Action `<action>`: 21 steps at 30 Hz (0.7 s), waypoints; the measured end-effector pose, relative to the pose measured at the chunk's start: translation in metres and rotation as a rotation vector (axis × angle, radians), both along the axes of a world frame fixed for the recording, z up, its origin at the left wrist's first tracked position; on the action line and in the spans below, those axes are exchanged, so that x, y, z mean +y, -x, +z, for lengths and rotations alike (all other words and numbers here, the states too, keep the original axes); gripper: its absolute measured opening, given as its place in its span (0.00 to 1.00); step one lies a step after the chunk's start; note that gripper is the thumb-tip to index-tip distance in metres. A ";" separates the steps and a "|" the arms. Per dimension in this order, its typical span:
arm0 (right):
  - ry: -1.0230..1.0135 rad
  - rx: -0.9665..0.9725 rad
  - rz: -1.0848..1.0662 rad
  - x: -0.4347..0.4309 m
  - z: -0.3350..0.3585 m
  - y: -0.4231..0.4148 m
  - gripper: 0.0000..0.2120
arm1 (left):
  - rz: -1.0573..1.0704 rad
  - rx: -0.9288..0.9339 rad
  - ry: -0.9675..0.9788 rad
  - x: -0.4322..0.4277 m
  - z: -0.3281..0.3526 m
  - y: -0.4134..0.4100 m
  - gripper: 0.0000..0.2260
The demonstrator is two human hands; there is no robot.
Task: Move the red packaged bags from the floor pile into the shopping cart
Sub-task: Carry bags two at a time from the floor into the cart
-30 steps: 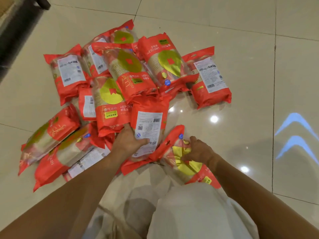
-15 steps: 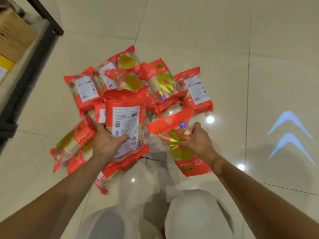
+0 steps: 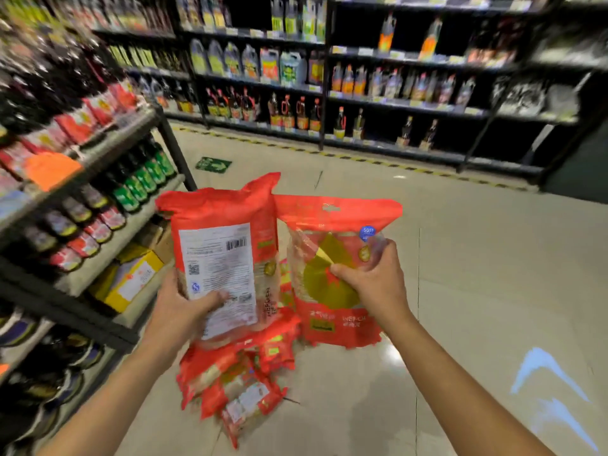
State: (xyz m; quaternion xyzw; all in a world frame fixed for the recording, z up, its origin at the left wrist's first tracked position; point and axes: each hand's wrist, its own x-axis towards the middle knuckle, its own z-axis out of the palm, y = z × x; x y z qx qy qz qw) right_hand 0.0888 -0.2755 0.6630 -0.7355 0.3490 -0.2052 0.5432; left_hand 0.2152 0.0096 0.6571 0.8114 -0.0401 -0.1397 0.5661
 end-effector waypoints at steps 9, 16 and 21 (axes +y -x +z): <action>0.067 -0.350 0.050 0.019 0.171 0.000 0.34 | 0.017 -0.238 0.183 0.022 0.159 0.029 0.30; 0.017 -0.447 0.161 0.028 0.200 0.002 0.32 | 0.088 -0.300 0.219 0.036 0.192 0.053 0.27; -0.038 -0.479 0.256 0.042 0.202 -0.009 0.33 | 0.167 -0.327 0.228 0.055 0.203 0.074 0.29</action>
